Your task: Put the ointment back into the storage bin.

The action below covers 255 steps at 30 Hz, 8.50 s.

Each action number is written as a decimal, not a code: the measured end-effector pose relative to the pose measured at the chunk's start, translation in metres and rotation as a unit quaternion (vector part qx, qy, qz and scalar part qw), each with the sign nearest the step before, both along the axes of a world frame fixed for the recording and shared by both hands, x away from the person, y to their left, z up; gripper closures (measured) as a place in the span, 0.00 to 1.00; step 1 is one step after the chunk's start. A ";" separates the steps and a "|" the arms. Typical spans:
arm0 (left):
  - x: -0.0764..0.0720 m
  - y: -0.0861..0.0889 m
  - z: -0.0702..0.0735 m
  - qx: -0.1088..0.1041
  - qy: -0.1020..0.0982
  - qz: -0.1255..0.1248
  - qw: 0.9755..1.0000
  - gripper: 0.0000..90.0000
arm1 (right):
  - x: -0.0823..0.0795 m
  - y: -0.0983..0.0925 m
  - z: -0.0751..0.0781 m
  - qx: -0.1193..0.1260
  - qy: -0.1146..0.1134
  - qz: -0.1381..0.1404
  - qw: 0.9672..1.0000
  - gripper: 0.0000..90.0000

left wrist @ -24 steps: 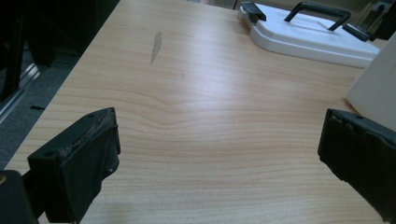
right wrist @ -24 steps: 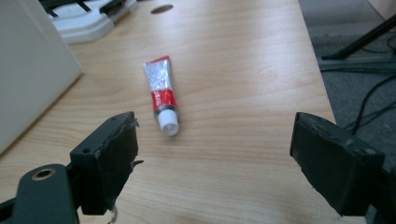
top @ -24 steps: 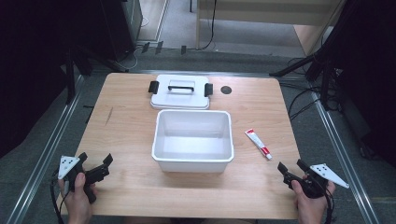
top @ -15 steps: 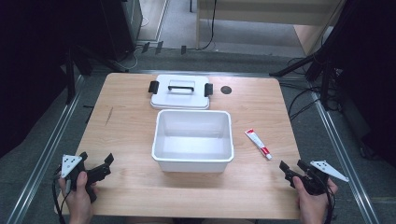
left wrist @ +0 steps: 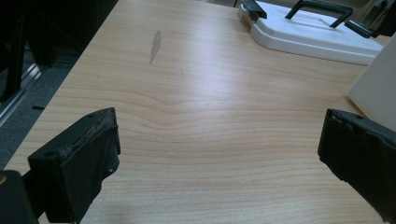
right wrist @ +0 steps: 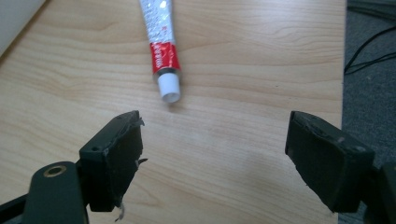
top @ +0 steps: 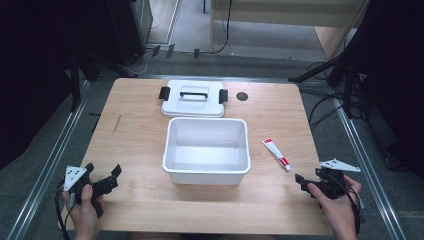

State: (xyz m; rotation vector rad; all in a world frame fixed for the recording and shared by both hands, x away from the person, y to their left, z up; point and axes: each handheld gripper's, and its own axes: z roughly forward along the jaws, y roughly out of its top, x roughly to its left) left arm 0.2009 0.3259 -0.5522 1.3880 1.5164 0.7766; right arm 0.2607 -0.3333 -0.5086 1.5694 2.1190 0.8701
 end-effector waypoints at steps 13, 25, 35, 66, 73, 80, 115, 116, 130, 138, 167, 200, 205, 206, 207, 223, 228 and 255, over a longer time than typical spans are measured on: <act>0.000 0.000 0.000 0.001 0.001 -0.002 1.000 0.00 | 0.028 0.019 0.024 -0.098 0.128 0.053 0.985 0.21; 0.001 0.000 0.000 -0.002 0.004 -0.006 1.000 0.00 | 0.058 0.043 0.027 -0.169 0.251 0.094 0.949 0.17; 0.001 -0.001 0.000 -0.002 0.005 -0.007 1.000 0.00 | 0.081 0.059 0.030 -0.233 0.295 0.137 0.916 0.29; 0.003 -0.008 0.001 0.036 0.015 -0.014 0.999 0.00 | 0.134 0.087 0.015 -0.190 0.273 0.120 0.935 0.60; 0.003 -0.011 0.001 0.048 0.017 -0.004 0.999 0.06 | 0.137 0.091 0.012 -0.189 0.271 0.109 0.938 0.69; 0.004 -0.011 0.001 0.047 0.018 -0.005 0.999 0.06 | 0.140 0.096 0.009 -0.196 0.272 0.114 0.935 0.74; 0.004 -0.010 0.001 0.045 0.022 -0.001 0.999 0.06 | 0.145 0.099 0.038 -0.159 0.267 0.102 0.945 0.80; 0.004 -0.010 0.001 0.045 0.022 -0.001 0.999 0.06 | 0.145 0.099 0.038 -0.159 0.267 0.102 0.945 0.80; 0.004 -0.010 0.001 0.045 0.023 -0.003 0.999 0.06 | 0.144 0.112 0.075 -0.143 0.268 0.100 0.947 0.80; 0.004 -0.010 0.001 0.046 0.024 -0.003 0.999 0.06 | 0.144 0.117 0.091 -0.139 0.264 0.100 0.949 0.80; 0.005 -0.011 0.001 0.045 0.024 -0.003 0.999 0.06 | 0.141 0.162 0.139 -0.142 0.242 0.139 0.950 0.80; 0.006 -0.011 0.001 0.045 0.026 -0.002 0.999 0.06 | 0.122 0.230 0.160 -0.163 0.206 0.229 0.937 0.80; 0.006 -0.011 0.001 0.045 0.027 -0.003 0.999 0.06 | 0.118 0.238 0.160 -0.173 0.189 0.264 0.930 0.80; 0.006 -0.011 0.001 0.045 0.027 -0.003 0.999 0.06 | 0.118 0.239 0.160 -0.175 0.185 0.274 0.927 0.80; 0.006 -0.010 0.001 0.045 0.027 -0.003 0.999 0.06 | 0.116 0.242 0.159 -0.180 0.178 0.293 0.922 0.80; 0.006 -0.010 0.001 0.045 0.028 -0.004 0.999 0.06 | 0.104 0.253 0.145 -0.203 0.130 0.445 0.863 0.80; 0.006 -0.010 0.001 0.045 0.028 -0.004 0.999 0.06 | 0.103 0.255 0.140 -0.202 0.132 0.458 0.856 0.80; 0.006 -0.010 0.001 0.044 0.027 -0.004 0.999 0.06 | 0.102 0.259 0.112 -0.204 0.147 0.484 0.838 0.80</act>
